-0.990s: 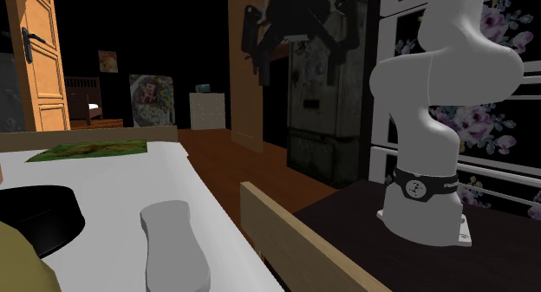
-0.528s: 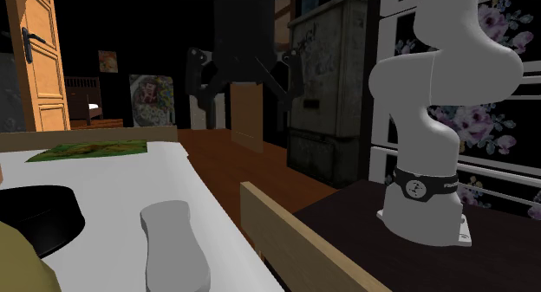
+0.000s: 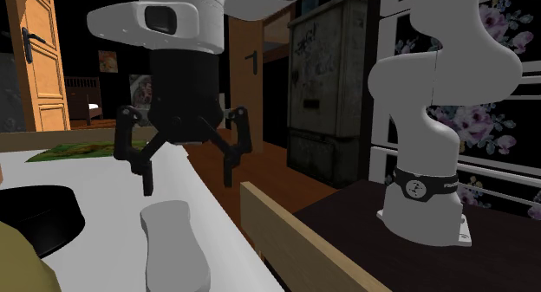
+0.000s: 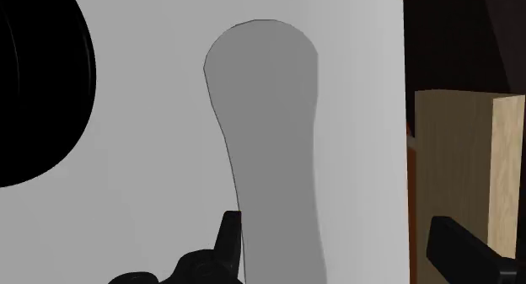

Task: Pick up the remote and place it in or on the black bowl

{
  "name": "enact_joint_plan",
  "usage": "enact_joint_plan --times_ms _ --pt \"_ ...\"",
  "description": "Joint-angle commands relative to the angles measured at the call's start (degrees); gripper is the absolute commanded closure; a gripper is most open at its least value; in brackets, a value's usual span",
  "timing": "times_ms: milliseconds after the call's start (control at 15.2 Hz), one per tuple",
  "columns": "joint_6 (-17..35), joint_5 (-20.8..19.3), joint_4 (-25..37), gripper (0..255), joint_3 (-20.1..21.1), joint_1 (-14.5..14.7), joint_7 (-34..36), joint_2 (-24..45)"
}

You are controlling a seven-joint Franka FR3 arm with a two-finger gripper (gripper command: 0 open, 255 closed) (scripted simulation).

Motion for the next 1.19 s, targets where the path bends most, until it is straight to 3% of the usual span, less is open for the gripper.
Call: enact_joint_plan --times_ms 0,528,1056,1122 --pt "2.0 4.8 3.7 0 -0.5 0.5 -9.5 6.2" --pt "7.5 9.0 2.6 0 0.8 -0.5 -12.6 11.4" --pt "7.5 9.0 2.6 0 0.8 -0.6 -12.6 11.4" --pt "7.5 9.0 2.6 255 0.8 -0.6 -12.6 11.4"
